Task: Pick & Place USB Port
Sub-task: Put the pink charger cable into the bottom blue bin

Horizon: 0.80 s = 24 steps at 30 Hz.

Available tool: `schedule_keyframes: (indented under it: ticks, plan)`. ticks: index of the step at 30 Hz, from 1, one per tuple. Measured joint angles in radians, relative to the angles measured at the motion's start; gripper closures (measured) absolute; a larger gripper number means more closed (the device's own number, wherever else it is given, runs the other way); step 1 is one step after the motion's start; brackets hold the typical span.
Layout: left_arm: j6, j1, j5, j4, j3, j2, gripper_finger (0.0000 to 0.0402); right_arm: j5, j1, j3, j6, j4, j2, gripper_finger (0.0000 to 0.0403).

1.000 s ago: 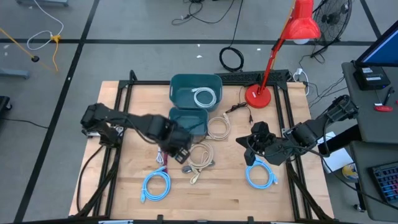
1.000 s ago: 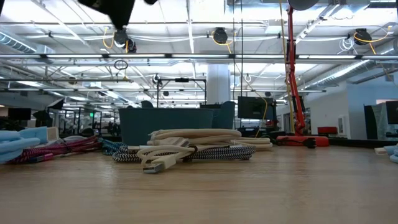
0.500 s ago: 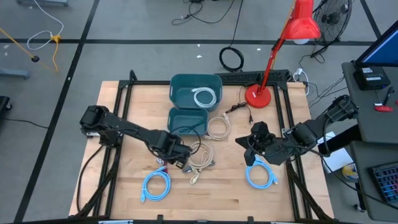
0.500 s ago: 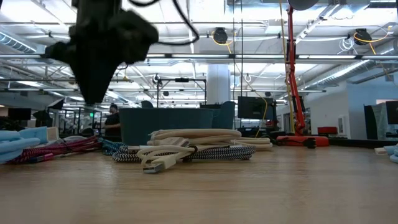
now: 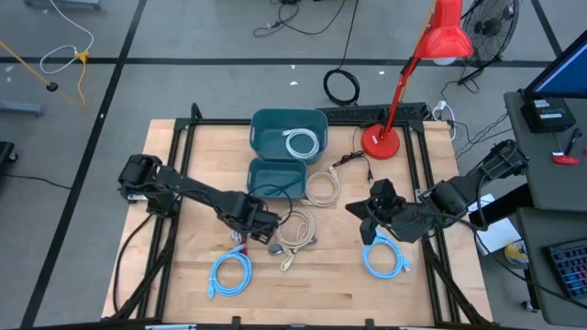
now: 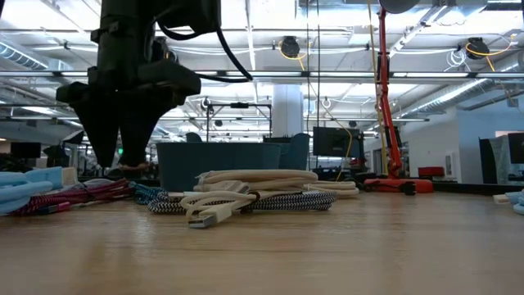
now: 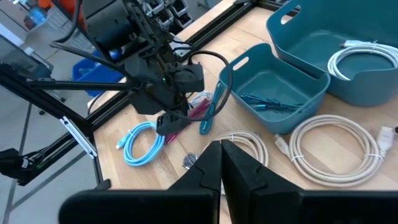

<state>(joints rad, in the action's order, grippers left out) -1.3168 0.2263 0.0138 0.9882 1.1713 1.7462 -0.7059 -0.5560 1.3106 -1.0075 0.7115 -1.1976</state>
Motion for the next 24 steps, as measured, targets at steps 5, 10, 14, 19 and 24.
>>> schedule_keyframes:
  ticks: [5, 10, 14, 19, 24]
  plan:
    - [0.002, -0.008, -0.023, 0.004, -0.014, 0.0, 0.0179, 0.0, 0.0, 0.0, 0.0, -0.005, 0.0, 0.0403]
    - [-0.01, -0.011, 0.03, -0.048, -0.099, 0.0, 0.02, 0.0, 0.0, 0.0, 0.0, -0.005, 0.0, 0.0403]
    - [-0.029, -0.007, 0.069, -0.124, -0.172, 0.0, 0.0211, 0.0, 0.0, 0.0, 0.0, -0.005, 0.0, 0.0403]
    - [-0.023, -0.008, 0.072, -0.157, -0.184, -0.002, 0.0245, -0.001, 0.0, 0.0, 0.001, -0.005, 0.0, 0.0403]
    - [-0.012, -0.014, 0.088, -0.18, -0.185, -0.002, 0.0351, -0.003, 0.004, 0.0, 0.002, -0.004, 0.0, 0.0403]
